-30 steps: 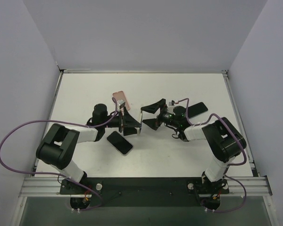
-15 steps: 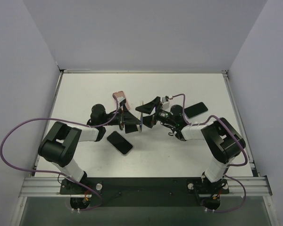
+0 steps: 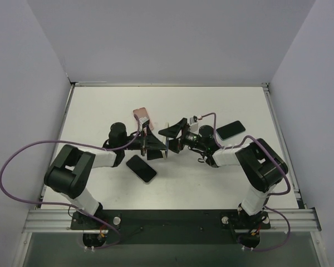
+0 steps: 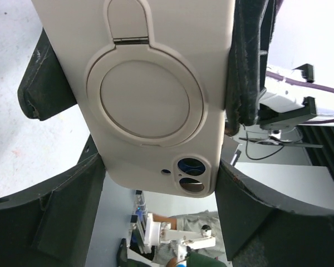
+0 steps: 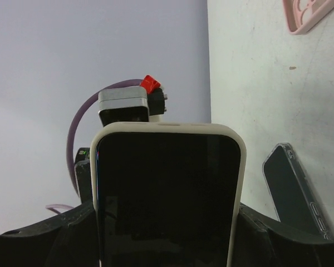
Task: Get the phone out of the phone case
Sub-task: Remove the phone case from the phone.
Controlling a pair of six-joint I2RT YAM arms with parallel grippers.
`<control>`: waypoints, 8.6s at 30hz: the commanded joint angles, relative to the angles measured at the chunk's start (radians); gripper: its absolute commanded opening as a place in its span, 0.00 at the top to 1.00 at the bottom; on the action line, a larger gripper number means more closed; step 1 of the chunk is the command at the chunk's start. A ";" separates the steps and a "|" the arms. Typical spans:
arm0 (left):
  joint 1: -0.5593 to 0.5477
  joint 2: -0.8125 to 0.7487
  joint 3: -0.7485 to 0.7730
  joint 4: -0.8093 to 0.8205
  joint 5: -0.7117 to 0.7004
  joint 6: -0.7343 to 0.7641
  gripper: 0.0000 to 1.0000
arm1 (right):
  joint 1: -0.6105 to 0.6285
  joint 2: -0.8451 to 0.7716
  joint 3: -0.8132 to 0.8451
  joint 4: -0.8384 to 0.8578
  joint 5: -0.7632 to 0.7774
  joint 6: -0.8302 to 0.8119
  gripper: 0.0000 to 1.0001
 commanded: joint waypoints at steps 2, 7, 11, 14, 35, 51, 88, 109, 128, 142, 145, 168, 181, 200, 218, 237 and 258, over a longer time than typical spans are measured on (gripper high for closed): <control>0.002 -0.143 0.118 -0.440 -0.041 0.404 1.00 | -0.006 -0.099 0.001 -0.169 0.015 -0.137 1.00; 0.000 -0.228 0.302 -1.113 -0.233 0.870 0.54 | -0.007 -0.165 -0.001 -0.263 0.059 -0.146 1.00; -0.002 -0.285 0.304 -1.187 -0.319 0.947 0.23 | -0.009 -0.197 -0.005 -0.287 0.079 -0.123 1.00; -0.003 -0.299 0.276 -1.172 -0.283 0.960 0.19 | -0.012 -0.202 -0.001 -0.267 0.075 -0.098 1.00; -0.100 -0.388 0.225 -0.875 -0.264 0.789 0.35 | 0.001 -0.157 0.021 -0.232 0.061 -0.054 1.00; -0.149 -0.319 0.293 -1.060 -0.357 0.894 0.43 | 0.002 -0.153 0.027 -0.212 0.059 -0.037 1.00; -0.095 -0.392 0.193 -0.742 -0.268 0.643 1.00 | -0.001 0.076 -0.024 0.317 0.055 0.316 1.00; -0.178 -0.530 0.394 -1.369 -0.843 1.024 0.29 | -0.012 0.037 -0.059 0.271 0.087 0.316 1.00; -0.394 -0.352 0.584 -1.544 -1.204 1.004 0.42 | -0.003 -0.009 -0.042 0.138 0.088 0.242 1.00; -0.394 -0.400 0.538 -1.446 -1.152 0.976 0.46 | -0.001 0.010 -0.045 0.161 0.091 0.250 1.00; -0.396 -0.380 0.549 -1.458 -1.161 0.976 0.46 | 0.000 0.011 -0.047 0.165 0.093 0.251 1.00; -0.420 -0.323 0.566 -1.526 -1.256 0.993 0.72 | 0.004 0.005 -0.056 0.182 0.099 0.253 1.00; -0.439 -0.254 0.603 -1.606 -1.397 0.986 0.93 | 0.014 -0.027 -0.053 0.200 0.094 0.253 1.00; -0.437 -0.191 0.629 -1.658 -1.488 0.973 0.71 | 0.019 -0.006 -0.056 0.372 0.045 0.290 1.00; -0.411 -0.111 0.580 -1.571 -1.395 0.967 0.68 | 0.023 -0.053 0.005 0.398 0.006 0.296 1.00; -0.339 -0.012 0.419 -1.310 -0.979 0.911 0.69 | 0.054 -0.010 0.099 0.395 -0.013 0.265 1.00; -0.319 -0.015 0.382 -1.213 -0.901 0.832 1.00 | 0.080 0.008 0.131 0.397 -0.047 0.258 1.00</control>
